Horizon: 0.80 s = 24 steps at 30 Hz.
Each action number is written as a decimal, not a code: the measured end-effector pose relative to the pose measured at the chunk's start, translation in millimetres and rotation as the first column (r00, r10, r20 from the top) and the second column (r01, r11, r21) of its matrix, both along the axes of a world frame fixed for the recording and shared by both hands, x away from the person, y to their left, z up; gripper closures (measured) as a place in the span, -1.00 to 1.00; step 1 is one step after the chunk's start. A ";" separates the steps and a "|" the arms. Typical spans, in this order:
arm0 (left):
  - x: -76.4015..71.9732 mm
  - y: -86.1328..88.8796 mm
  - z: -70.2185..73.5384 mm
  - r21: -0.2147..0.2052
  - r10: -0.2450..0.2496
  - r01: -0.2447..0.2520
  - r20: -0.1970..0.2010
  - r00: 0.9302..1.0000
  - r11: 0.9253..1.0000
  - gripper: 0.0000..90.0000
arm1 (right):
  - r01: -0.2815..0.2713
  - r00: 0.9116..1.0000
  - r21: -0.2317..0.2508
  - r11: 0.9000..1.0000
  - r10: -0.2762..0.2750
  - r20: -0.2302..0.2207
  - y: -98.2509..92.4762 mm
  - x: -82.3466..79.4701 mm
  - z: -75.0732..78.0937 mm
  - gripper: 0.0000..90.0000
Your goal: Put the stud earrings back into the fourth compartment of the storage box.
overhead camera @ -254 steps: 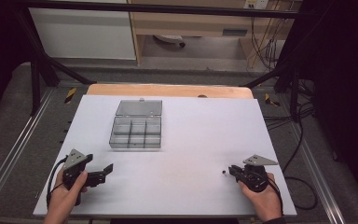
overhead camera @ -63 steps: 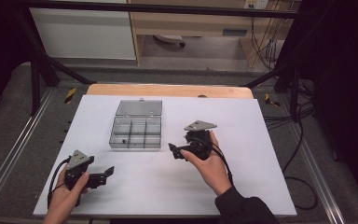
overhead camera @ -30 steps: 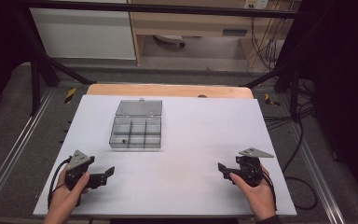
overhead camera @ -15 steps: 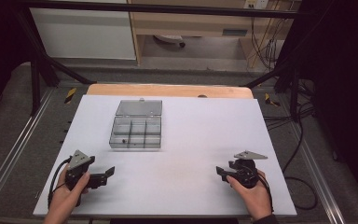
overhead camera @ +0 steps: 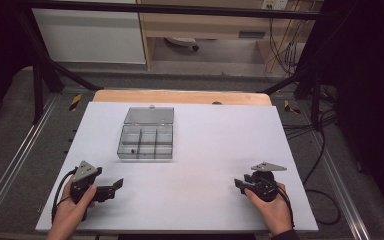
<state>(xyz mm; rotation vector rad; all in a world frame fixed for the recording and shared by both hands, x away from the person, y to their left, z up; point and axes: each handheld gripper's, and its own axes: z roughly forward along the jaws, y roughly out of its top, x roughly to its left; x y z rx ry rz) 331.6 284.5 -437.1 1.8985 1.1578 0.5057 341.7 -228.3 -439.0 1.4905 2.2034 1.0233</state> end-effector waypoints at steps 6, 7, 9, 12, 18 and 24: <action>-0.1 -0.2 0.0 0.001 0.001 -0.001 0.000 1.000 1.000 -0.82 | -0.019 1.000 -0.014 1.000 0.019 -0.012 1.6 -2.9 -2.5 0.45; -0.1 -0.3 -0.1 0.001 0.000 0.000 -0.001 1.000 1.000 -0.82 | -0.024 1.000 -0.022 0.999 0.024 -0.016 2.1 -2.8 -3.3 0.48; -0.2 -0.4 0.0 0.001 -0.001 0.001 -0.001 1.000 1.000 -0.82 | -0.034 0.999 -0.035 0.999 0.034 -0.024 3.4 -3.1 -5.0 0.54; -0.2 -0.5 -0.1 0.001 -0.002 0.002 -0.001 1.000 1.000 -0.82 | -0.038 0.999 -0.048 0.998 0.037 -0.027 3.7 -2.7 -7.5 0.62; -0.1 -0.7 -0.1 0.002 -0.002 0.002 -0.002 1.000 1.000 -0.82 | -0.039 0.999 -0.068 0.997 0.038 -0.013 4.3 -2.7 -8.6 0.76; -0.2 -0.3 0.0 0.002 0.000 0.000 -0.002 1.000 1.000 -0.82 | -0.031 1.000 -0.025 0.999 0.031 0.000 0.4 -0.9 -7.1 0.77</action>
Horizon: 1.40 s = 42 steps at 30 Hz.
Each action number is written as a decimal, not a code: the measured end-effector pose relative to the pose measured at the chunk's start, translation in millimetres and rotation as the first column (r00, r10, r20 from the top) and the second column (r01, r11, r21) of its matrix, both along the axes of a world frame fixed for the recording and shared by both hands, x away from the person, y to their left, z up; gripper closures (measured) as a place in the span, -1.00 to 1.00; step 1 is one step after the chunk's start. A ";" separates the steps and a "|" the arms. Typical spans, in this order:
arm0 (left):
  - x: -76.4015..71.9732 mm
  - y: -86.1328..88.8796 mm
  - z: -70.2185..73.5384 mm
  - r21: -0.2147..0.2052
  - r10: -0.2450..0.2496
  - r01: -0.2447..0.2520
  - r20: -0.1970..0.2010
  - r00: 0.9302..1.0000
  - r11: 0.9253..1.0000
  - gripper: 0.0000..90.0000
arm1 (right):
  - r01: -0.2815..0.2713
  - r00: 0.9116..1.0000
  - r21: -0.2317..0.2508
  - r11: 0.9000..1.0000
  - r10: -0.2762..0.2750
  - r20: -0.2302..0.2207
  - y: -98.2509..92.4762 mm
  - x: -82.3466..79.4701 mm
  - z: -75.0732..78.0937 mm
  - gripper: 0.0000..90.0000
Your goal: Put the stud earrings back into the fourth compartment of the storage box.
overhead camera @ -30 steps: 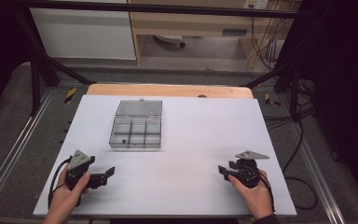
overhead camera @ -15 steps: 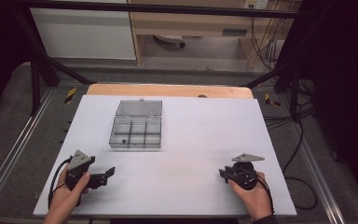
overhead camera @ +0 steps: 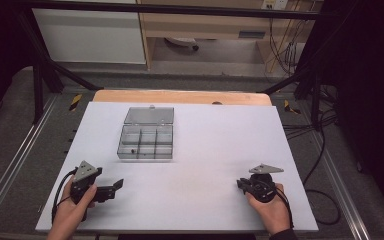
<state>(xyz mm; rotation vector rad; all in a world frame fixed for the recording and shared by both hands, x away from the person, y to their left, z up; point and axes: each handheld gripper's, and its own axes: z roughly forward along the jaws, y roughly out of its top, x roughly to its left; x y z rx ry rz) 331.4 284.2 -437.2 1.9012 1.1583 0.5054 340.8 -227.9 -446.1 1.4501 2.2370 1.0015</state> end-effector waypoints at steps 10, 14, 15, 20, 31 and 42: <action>-0.2 0.6 -0.8 0.003 0.005 -0.005 -0.003 1.000 1.000 -0.82 | -0.062 0.998 0.195 0.979 0.060 0.017 17.1 3.6 8.9 0.77; -0.3 0.8 -2.2 0.012 0.008 -0.008 -0.010 1.000 1.000 -0.82 | -0.143 0.990 0.208 0.968 0.139 0.030 42.8 11.8 13.5 0.77; -0.1 0.4 -2.2 0.018 0.005 -0.005 -0.013 1.000 1.000 -0.82 | -0.164 0.987 0.201 0.966 0.160 0.035 50.7 13.8 15.3 0.77; -0.1 -1.5 -2.3 0.022 -0.003 0.003 -0.011 1.000 1.000 -0.82 | -0.232 0.973 0.152 0.961 0.228 0.043 86.4 27.4 19.5 0.77; 0.2 0.1 -2.2 0.015 -0.004 0.004 -0.011 1.000 1.000 -0.82 | -0.302 0.953 0.213 0.929 0.299 0.049 136.7 51.3 30.3 0.77; 0.3 -0.7 -2.7 0.017 -0.011 0.011 -0.010 1.000 1.000 -0.82 | -0.386 0.922 0.258 0.886 0.377 0.084 185.1 57.2 45.1 0.77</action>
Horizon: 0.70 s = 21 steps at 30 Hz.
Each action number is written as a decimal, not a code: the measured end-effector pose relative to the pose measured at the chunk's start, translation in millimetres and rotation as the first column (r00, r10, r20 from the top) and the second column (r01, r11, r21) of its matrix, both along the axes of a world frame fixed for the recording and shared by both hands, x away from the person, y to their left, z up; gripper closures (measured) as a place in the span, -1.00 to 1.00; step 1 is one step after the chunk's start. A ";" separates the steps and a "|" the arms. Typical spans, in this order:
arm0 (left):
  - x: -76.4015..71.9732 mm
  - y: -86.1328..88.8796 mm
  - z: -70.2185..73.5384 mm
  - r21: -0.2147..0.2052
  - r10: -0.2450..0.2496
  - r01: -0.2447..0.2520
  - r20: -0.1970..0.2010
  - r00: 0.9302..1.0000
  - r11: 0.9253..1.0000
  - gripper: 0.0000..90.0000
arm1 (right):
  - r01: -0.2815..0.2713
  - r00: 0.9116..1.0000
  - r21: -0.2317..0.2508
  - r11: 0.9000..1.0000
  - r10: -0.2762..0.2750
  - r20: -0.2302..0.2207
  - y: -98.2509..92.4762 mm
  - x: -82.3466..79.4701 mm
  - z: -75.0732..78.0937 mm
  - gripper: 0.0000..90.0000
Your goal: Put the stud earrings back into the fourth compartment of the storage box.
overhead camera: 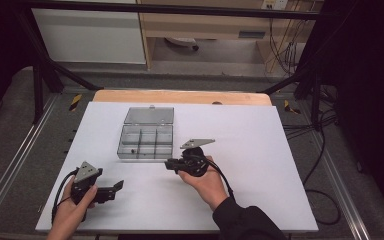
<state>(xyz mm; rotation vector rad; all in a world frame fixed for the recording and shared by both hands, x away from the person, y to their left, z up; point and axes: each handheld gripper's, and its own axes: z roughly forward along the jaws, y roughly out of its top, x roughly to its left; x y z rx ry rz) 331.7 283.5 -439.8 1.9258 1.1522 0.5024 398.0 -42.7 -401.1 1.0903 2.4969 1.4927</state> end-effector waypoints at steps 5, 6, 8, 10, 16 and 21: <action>0.1 0.0 0.2 -0.002 -0.004 0.004 0.000 1.000 1.000 -0.82 | -0.023 1.000 0.010 1.000 0.023 0.007 18.5 4.6 5.3 0.77; 0.1 0.1 0.3 -0.002 -0.004 0.004 0.000 1.000 1.000 -0.82 | -0.021 1.000 0.013 1.000 0.021 0.005 21.6 5.8 6.8 0.77; 0.0 0.2 0.4 -0.003 -0.003 0.003 0.000 1.000 1.000 -0.82 | -0.015 1.000 0.008 1.000 0.015 0.024 27.8 8.4 9.4 0.77; -0.2 0.1 0.5 -0.003 -0.005 0.005 0.000 1.000 1.000 -0.82 | -0.007 0.999 -0.004 1.000 0.007 0.035 34.0 10.3 11.0 0.77; -0.1 0.3 0.7 -0.009 -0.003 0.003 0.000 1.000 1.000 -0.82 | 0.010 0.999 0.025 1.000 -0.011 0.053 48.0 22.5 20.9 0.77; -0.3 0.1 1.2 -0.012 -0.005 0.005 0.002 1.000 1.000 -0.82 | 0.009 0.997 0.042 0.999 -0.012 0.075 63.2 31.9 31.3 0.77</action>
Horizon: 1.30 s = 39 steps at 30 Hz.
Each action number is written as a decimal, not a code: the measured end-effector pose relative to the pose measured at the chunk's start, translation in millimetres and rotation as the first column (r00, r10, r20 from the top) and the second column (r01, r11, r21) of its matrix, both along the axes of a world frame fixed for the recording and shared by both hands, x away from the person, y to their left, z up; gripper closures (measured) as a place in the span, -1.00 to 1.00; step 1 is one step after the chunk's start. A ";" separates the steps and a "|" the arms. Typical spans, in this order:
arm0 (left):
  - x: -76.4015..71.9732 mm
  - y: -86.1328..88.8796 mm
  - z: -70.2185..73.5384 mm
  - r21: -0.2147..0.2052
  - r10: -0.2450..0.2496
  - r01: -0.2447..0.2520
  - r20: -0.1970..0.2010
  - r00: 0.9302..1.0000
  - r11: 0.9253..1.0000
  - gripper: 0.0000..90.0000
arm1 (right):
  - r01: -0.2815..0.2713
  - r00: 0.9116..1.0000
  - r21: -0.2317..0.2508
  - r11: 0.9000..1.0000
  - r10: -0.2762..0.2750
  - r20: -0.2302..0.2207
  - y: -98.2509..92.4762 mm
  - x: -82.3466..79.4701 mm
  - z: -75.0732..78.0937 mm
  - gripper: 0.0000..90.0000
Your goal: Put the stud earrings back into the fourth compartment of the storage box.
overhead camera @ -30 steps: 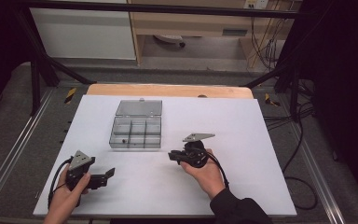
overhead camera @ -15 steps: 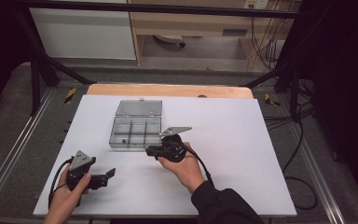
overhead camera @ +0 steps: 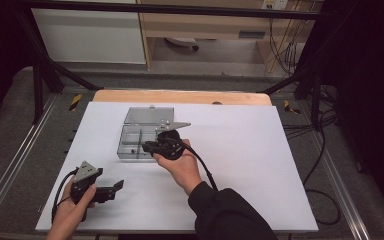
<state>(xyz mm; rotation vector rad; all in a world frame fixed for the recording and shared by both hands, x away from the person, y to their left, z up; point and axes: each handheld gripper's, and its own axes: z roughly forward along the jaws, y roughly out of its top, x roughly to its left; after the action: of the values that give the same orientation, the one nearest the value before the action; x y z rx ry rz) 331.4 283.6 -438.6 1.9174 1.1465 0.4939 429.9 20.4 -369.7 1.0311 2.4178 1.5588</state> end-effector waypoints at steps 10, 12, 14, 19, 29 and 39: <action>-0.1 1.1 -0.2 0.003 0.000 0.000 -0.005 1.000 1.000 -0.82 | 0.005 1.000 0.015 1.000 -0.006 0.014 24.0 17.6 9.3 0.77; -0.4 1.2 0.0 -0.001 0.001 -0.001 -0.004 1.000 1.000 -0.82 | 0.007 1.000 0.022 1.000 -0.008 0.018 26.5 20.5 11.9 0.77; -0.5 1.0 -0.1 -0.003 0.001 -0.001 -0.005 1.000 1.000 -0.82 | 0.015 1.000 0.028 1.000 -0.015 0.019 28.7 23.0 13.8 0.77; -0.5 0.5 0.2 0.000 -0.003 0.003 -0.004 1.000 1.000 -0.82 | 0.015 1.000 0.025 1.000 -0.015 0.016 36.0 28.0 13.9 0.77; -0.2 1.5 0.3 0.006 0.001 -0.001 -0.004 1.000 1.000 -0.82 | 0.010 0.999 -0.003 1.000 -0.010 -0.032 48.7 36.9 -1.3 0.77; -0.3 1.6 0.5 0.008 -0.003 0.003 -0.005 1.000 1.000 -0.82 | 0.030 0.999 -0.069 0.997 -0.033 -0.043 60.4 47.5 -22.4 0.76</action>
<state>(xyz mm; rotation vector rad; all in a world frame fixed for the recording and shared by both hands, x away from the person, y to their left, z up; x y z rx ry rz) 331.1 285.2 -438.2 1.9280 1.1460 0.4936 477.4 80.8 -392.2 1.0971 2.4523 1.4481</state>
